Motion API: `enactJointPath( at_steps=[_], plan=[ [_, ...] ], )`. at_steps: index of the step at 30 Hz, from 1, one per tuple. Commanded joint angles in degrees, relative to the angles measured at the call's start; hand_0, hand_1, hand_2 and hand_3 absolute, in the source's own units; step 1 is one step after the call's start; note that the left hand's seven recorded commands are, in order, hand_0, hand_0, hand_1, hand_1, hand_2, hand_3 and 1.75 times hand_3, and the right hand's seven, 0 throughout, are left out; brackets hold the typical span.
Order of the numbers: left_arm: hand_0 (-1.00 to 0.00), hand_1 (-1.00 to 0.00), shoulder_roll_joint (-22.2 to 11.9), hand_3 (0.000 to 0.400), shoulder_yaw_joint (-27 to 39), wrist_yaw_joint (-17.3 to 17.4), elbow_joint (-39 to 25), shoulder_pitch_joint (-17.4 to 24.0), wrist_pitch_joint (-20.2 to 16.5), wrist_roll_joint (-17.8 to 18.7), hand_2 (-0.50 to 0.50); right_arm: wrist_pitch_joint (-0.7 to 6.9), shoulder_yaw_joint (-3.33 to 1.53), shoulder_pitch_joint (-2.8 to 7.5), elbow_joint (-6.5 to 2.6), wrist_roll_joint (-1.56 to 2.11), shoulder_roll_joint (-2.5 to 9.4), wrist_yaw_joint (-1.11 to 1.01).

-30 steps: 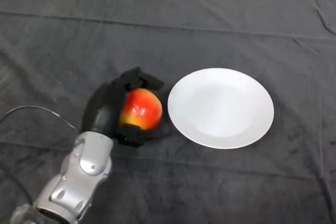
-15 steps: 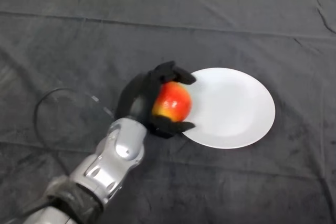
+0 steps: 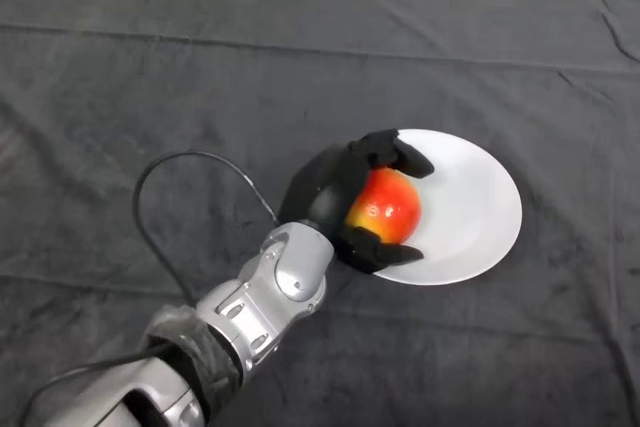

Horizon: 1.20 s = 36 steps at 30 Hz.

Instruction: Move the apple to the plate

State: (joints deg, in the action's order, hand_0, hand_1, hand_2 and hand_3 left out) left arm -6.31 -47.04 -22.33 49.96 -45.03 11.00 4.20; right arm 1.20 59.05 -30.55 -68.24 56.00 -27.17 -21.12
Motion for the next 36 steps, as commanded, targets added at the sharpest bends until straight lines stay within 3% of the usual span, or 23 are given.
enactJointPath(
  at_steps=[1,9,10,11,12,25,36],
  plan=[
    [-1.00,-1.00,0.3,0.400,-2.4,0.1,2.5,-3.7,1.2,1.2,0.00,-0.18,0.80,-1.24,1.04,1.16,-0.51,-0.16],
    [-1.00,-1.00,0.7,0.400,-5.3,0.4,5.1,-5.4,2.0,4.6,0.00,-0.22,0.87,-1.32,0.75,1.19,-0.63,-0.32],
    [-0.69,-0.88,0.8,0.351,-5.6,0.3,5.3,-5.6,2.1,4.9,0.09,-0.23,0.88,-1.33,0.72,1.20,-0.65,-0.34],
    [-0.55,-0.64,0.8,0.254,-5.9,0.3,5.6,-5.8,2.2,5.2,0.04,-0.23,0.89,-1.34,0.69,1.20,-0.66,-0.36],
    [0.00,0.00,0.9,0.002,-6.1,0.2,5.9,-6.1,2.3,5.6,0.00,-0.24,0.90,-1.35,0.65,1.20,-0.67,-0.38],
    [0.00,0.00,0.7,0.000,-7.5,-3.1,7.9,-7.1,6.0,8.2,0.00,-0.30,0.98,-1.45,0.29,1.22,-0.81,-0.59],
    [0.00,0.00,-1.3,0.000,-6.3,-6.1,7.7,-6.6,10.2,8.1,0.00,-0.34,1.02,-1.51,0.08,1.22,-0.90,-0.72]
  ],
)
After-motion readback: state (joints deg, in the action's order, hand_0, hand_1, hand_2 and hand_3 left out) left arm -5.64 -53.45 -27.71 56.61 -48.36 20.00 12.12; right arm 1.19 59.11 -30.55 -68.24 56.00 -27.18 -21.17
